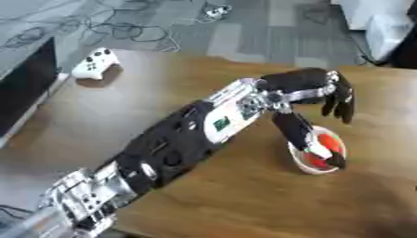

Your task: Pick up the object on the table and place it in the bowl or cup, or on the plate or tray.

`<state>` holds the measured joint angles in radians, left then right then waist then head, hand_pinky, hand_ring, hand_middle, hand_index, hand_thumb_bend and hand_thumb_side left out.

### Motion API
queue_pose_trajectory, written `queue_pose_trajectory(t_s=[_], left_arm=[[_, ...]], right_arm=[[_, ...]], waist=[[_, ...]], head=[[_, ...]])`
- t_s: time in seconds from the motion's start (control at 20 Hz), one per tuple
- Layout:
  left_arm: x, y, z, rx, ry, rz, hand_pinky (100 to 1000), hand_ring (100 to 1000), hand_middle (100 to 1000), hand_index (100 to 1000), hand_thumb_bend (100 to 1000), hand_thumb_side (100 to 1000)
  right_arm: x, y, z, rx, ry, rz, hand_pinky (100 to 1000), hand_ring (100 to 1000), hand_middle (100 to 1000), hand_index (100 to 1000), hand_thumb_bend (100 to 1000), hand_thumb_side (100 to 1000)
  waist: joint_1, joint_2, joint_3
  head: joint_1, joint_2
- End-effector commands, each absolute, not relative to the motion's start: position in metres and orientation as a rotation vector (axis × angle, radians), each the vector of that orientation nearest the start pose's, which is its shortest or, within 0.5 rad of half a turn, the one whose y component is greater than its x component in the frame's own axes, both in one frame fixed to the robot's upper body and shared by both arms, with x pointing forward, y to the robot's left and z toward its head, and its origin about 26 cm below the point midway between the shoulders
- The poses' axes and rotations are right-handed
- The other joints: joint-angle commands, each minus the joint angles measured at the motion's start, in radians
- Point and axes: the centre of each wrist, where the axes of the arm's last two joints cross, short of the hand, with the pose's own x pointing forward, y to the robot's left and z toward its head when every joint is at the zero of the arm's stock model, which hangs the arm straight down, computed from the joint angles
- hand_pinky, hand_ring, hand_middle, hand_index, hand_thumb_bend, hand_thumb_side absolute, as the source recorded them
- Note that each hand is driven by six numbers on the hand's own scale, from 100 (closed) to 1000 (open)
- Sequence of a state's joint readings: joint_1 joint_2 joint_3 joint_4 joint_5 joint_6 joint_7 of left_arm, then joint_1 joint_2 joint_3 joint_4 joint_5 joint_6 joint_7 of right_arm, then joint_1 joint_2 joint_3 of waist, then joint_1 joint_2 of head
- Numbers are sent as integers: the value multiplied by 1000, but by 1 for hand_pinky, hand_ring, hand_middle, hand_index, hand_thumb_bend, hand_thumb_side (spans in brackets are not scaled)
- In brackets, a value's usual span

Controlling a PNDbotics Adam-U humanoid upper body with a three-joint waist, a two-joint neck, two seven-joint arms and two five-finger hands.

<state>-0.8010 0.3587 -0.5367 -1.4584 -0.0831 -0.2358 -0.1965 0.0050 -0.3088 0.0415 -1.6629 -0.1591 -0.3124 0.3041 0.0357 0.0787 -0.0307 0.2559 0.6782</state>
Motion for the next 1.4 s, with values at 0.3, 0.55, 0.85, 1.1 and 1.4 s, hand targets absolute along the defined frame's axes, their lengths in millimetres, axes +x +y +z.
queue_pose_trajectory(t_s=[0.3, 0.55, 0.85, 1.1, 1.4], left_arm=[[365, 168, 180, -198, -2128, -936, 839, 653, 608, 735, 580, 796], [357, 191, 143, -172, -2083, -654, 872, 670, 627, 753, 572, 853], [342, 197, 92, -212, -2025, -249, 879, 674, 642, 767, 560, 887], [332, 193, 62, -237, -1984, -85, 873, 669, 642, 760, 567, 892], [327, 177, 41, -263, -1978, 22, 856, 662, 640, 755, 580, 892]], right_arm=[[277, -292, 52, 227, -1962, 465, 929, 979, 959, 932, 100, 792], [284, -280, 55, 261, -1962, 446, 954, 1000, 972, 938, 100, 807], [292, -264, 55, 301, -1956, 475, 991, 1000, 998, 955, 100, 816], [299, -249, 50, 342, -1932, 501, 991, 1000, 1000, 965, 100, 824], [306, -231, 51, 403, -1953, 518, 986, 1000, 1000, 977, 100, 827]], waist=[[-11, -11, 42], [-14, -5, 68], [-25, 7, 116], [-40, 12, 160], [-55, 21, 202]], head=[[-8, -85], [-17, -126], [-37, -154], [-60, -160], [-92, -159]])
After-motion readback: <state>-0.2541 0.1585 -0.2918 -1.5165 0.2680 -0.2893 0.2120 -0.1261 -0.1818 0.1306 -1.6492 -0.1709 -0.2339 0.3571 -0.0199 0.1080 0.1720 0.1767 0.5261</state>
